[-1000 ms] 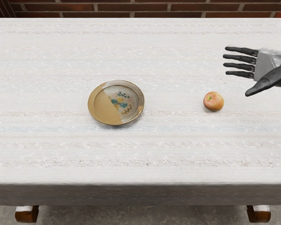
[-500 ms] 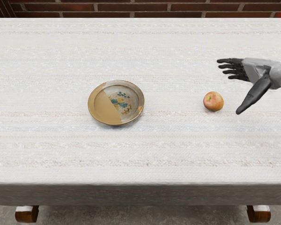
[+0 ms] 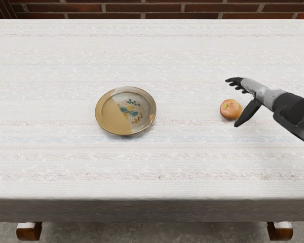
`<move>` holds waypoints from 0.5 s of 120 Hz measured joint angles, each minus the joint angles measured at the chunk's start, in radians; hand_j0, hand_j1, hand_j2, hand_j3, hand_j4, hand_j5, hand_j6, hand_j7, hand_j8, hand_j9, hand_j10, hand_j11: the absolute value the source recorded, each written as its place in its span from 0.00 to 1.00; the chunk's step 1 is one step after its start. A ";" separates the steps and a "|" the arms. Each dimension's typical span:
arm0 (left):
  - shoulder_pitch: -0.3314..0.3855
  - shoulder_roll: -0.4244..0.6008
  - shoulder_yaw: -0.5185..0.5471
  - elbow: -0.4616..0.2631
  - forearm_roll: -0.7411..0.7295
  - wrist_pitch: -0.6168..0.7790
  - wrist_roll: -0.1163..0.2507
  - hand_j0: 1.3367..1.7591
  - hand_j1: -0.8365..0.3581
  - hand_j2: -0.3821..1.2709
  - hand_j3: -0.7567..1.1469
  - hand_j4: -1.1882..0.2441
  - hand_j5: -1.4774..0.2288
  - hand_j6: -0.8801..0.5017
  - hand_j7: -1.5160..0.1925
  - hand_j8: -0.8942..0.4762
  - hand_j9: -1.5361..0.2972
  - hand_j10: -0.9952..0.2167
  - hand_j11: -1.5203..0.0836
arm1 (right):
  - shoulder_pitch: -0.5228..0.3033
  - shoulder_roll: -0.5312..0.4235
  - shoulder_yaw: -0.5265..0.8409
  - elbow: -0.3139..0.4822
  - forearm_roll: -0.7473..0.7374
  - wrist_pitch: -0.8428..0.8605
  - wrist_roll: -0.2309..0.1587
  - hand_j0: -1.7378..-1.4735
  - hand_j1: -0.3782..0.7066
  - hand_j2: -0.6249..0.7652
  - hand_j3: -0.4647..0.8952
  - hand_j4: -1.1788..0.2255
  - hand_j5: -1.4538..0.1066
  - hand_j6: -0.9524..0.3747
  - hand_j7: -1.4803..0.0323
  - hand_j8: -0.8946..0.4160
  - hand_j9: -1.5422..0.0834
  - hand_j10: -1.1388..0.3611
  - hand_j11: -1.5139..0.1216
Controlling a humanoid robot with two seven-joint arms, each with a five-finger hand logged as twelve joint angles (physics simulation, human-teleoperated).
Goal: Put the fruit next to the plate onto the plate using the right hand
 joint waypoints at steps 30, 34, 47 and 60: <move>0.000 0.000 0.000 0.000 0.000 0.000 0.000 0.76 0.75 0.26 0.40 0.66 0.68 0.46 0.70 0.48 0.67 0.62 0.75 | 0.030 0.096 -0.090 -0.060 -0.038 -0.091 -0.093 0.30 0.27 0.42 0.34 0.68 0.75 0.55 0.79 0.51 0.77 0.61 0.75; -0.001 0.000 0.000 0.000 0.000 0.000 0.000 0.76 0.75 0.26 0.40 0.66 0.68 0.46 0.70 0.48 0.67 0.62 0.75 | 0.035 0.109 -0.099 -0.071 -0.039 -0.099 -0.101 0.30 0.28 0.42 0.34 0.67 0.74 0.54 0.78 0.51 0.77 0.61 0.74; 0.000 0.000 0.000 0.000 0.000 0.000 0.000 0.76 0.75 0.26 0.40 0.66 0.68 0.46 0.70 0.48 0.67 0.62 0.75 | 0.043 0.138 -0.116 -0.094 -0.041 -0.113 -0.114 0.30 0.31 0.41 0.34 0.65 0.72 0.52 0.76 0.48 0.74 0.59 0.72; 0.000 0.000 0.000 0.000 0.000 0.000 0.000 0.76 0.75 0.26 0.40 0.66 0.68 0.46 0.70 0.48 0.67 0.62 0.75 | 0.046 0.151 -0.122 -0.111 -0.042 -0.121 -0.119 0.30 0.34 0.41 0.34 0.63 0.69 0.50 0.73 0.46 0.72 0.57 0.70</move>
